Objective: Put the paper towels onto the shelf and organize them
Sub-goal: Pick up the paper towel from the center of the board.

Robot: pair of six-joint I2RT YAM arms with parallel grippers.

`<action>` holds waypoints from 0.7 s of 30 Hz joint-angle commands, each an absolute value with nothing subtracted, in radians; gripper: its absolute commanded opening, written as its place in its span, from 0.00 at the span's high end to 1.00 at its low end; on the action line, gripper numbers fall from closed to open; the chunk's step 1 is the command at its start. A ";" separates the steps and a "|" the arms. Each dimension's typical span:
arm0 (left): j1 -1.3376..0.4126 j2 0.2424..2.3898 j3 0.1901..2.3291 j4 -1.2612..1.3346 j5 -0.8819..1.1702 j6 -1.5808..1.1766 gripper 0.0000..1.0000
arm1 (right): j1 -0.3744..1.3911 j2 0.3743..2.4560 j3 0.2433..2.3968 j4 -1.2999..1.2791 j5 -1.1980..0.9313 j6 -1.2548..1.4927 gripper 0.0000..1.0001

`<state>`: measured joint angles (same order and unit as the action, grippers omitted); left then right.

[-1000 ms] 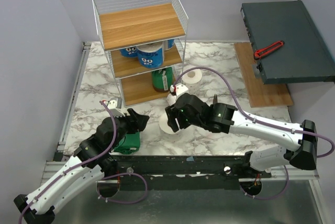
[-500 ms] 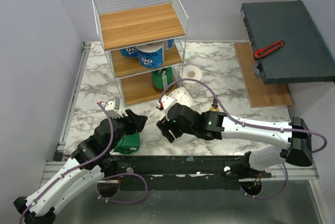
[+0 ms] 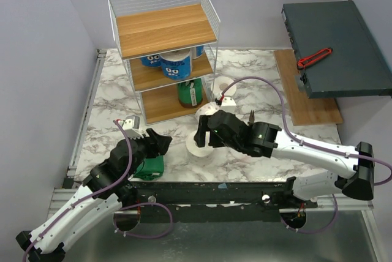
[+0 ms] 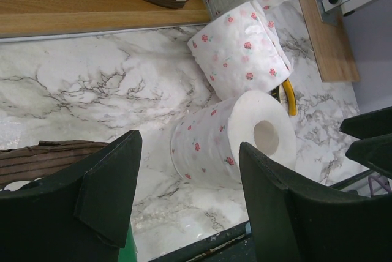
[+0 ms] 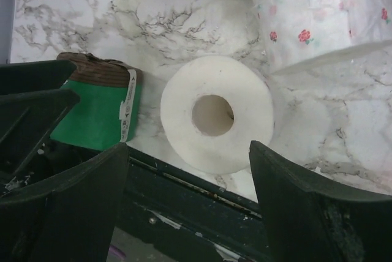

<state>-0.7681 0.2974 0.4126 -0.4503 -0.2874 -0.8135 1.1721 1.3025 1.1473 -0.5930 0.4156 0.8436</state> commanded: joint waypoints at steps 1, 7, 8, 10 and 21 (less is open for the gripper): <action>-0.769 0.298 0.404 -0.429 -0.275 -0.832 0.33 | 1.178 1.331 1.220 -0.772 0.430 1.069 0.15; -0.769 0.283 0.387 -0.419 -0.265 -0.856 0.33 | 1.172 1.335 1.170 -0.850 0.525 1.160 0.17; -0.769 0.285 0.385 -0.417 -0.262 -0.857 0.33 | 1.165 1.330 1.144 -0.831 0.520 1.160 0.18; -0.769 0.287 0.387 -0.418 -0.261 -0.860 0.33 | 1.145 1.328 1.113 -0.802 0.495 1.159 0.21; -0.769 0.285 0.382 -0.425 -0.262 -0.855 0.33 | 1.136 1.398 1.114 -0.729 0.503 1.005 0.27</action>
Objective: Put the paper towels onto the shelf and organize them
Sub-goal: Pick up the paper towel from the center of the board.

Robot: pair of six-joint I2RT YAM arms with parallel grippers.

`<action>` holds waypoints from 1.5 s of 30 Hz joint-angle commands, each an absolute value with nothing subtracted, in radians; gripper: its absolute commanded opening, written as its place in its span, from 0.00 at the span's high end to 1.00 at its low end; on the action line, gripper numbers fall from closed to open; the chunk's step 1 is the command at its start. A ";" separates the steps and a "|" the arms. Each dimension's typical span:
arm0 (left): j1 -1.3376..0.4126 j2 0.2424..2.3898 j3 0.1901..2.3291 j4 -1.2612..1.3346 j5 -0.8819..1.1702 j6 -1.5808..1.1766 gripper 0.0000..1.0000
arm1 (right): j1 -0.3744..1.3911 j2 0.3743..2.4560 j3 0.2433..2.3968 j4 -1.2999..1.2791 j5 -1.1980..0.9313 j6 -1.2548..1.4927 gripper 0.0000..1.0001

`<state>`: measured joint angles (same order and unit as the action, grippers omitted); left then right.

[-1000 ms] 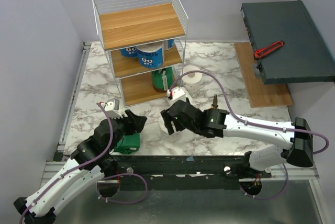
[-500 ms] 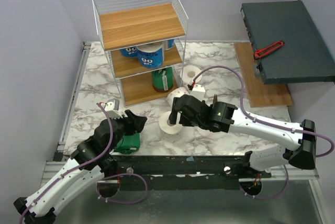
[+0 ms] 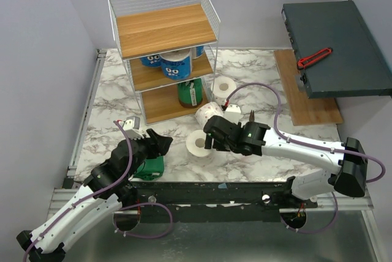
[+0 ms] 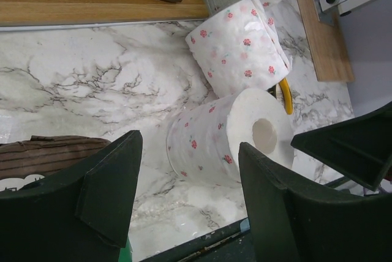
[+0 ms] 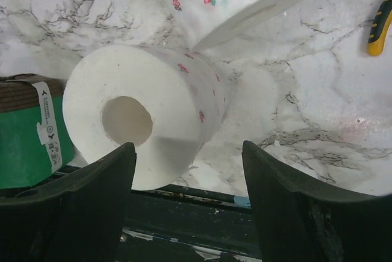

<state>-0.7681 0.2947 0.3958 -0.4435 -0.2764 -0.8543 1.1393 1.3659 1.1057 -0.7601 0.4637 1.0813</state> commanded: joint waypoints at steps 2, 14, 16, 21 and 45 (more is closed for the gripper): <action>-0.769 0.285 0.380 -0.423 -0.263 -0.854 0.33 | 1.132 1.405 1.118 -0.715 0.499 0.972 0.27; -0.769 0.326 0.378 -0.402 -0.270 -0.842 0.33 | 1.062 1.448 1.110 -0.652 0.434 0.885 0.31; -0.769 0.336 0.378 -0.400 -0.265 -0.843 0.33 | 1.062 1.440 1.100 -0.628 0.417 0.874 0.32; -0.768 0.345 0.379 -0.391 -0.264 -0.842 0.33 | 1.062 1.408 1.103 -0.605 0.411 0.861 0.25; -0.768 0.380 0.371 -0.374 -0.249 -0.848 0.33 | 1.063 1.510 1.149 -0.655 0.287 0.765 0.38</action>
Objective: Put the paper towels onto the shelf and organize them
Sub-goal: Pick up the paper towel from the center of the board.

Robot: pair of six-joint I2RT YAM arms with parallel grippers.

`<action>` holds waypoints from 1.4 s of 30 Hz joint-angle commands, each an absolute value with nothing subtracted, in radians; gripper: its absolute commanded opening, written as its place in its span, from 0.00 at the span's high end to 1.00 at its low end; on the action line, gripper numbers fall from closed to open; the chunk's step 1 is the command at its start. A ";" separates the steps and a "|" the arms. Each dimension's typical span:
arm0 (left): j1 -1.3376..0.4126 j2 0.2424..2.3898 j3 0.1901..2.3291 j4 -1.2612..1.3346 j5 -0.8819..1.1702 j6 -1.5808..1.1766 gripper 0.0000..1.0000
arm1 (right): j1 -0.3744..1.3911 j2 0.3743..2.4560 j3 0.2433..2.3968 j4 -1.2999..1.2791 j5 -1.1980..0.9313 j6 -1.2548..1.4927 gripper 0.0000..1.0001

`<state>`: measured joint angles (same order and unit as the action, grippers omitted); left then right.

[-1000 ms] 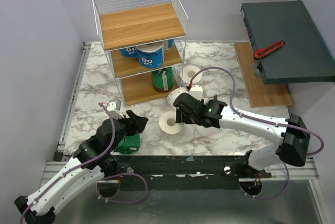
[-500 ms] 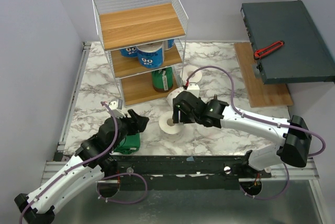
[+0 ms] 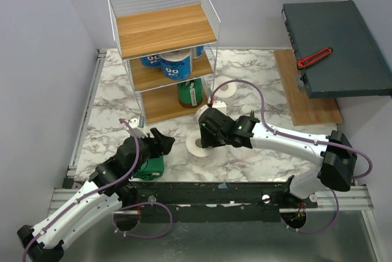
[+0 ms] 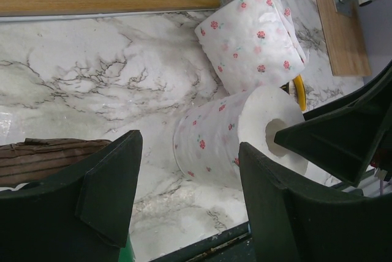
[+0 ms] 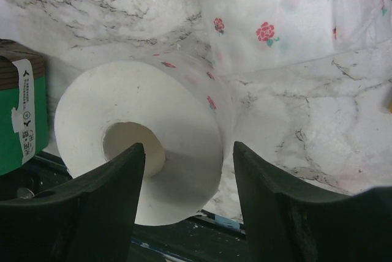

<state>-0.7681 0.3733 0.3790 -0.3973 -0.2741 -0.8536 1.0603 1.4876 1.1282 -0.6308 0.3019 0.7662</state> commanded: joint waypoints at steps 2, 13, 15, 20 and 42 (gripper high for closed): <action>-0.769 0.381 0.370 -0.375 -0.250 -0.849 0.33 | 1.063 1.516 1.152 -0.659 0.286 0.771 0.42; -0.769 0.380 0.370 -0.379 -0.250 -0.847 0.33 | 1.064 1.520 1.191 -0.704 0.275 0.787 0.59; -0.768 0.380 0.371 -0.379 -0.252 -0.848 0.33 | 1.064 1.509 1.195 -0.703 0.263 0.786 0.63; -0.768 0.385 0.369 -0.375 -0.250 -0.849 0.33 | 1.063 1.497 1.202 -0.710 0.246 0.784 0.73; -0.767 0.361 0.388 -0.407 -0.258 -0.854 0.33 | 1.063 1.503 1.949 -1.151 0.395 0.884 0.99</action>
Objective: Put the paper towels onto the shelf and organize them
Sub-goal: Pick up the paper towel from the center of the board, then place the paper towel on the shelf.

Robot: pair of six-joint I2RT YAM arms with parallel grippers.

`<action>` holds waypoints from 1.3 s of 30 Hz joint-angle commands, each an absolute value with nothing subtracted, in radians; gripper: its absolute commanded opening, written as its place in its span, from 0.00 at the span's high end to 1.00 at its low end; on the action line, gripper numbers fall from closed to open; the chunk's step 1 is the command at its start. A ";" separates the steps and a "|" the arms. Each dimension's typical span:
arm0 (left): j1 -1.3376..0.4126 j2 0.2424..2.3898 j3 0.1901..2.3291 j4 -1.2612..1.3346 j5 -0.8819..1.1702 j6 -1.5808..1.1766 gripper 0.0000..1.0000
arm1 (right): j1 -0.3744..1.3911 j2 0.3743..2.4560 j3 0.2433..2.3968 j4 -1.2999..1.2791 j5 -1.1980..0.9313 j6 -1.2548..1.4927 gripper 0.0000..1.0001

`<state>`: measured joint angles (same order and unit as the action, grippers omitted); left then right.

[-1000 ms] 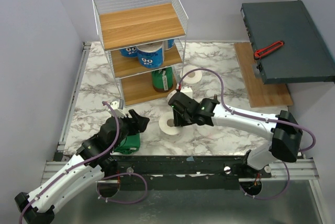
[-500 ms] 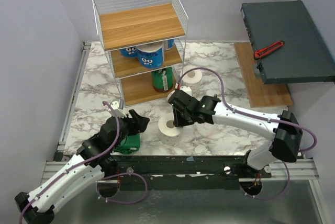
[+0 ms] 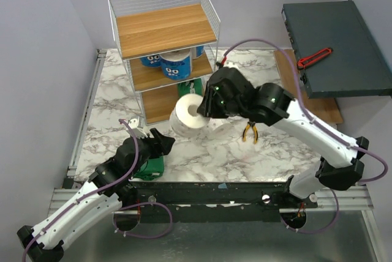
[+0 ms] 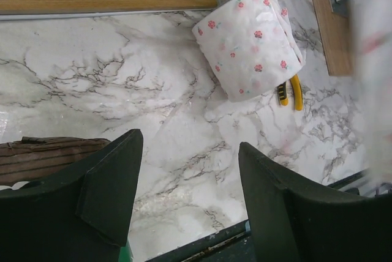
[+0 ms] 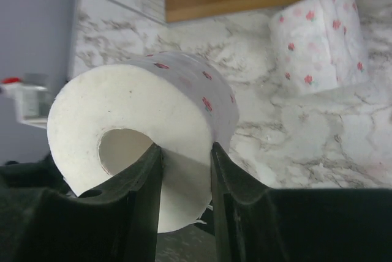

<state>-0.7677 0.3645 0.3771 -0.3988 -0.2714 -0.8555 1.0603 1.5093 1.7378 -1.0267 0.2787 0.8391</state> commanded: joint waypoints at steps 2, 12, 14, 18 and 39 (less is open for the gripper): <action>-0.767 0.370 0.394 -0.402 -0.253 -0.856 0.34 | 1.063 1.552 2.071 -1.208 0.454 0.880 0.99; -0.768 0.400 0.434 -0.426 -0.231 -0.854 0.34 | 1.064 1.662 2.440 -1.157 0.586 0.806 0.99; -0.767 0.397 0.436 -0.433 -0.228 -0.849 0.34 | 1.063 1.650 2.429 -1.103 0.624 0.795 0.99; -0.767 0.402 0.444 -0.443 -0.221 -0.838 0.34 | 1.062 1.634 2.412 -1.003 0.700 0.769 0.99; -0.767 0.391 0.469 -0.447 -0.236 -0.803 0.34 | 1.063 1.709 2.394 -0.680 0.891 0.628 0.99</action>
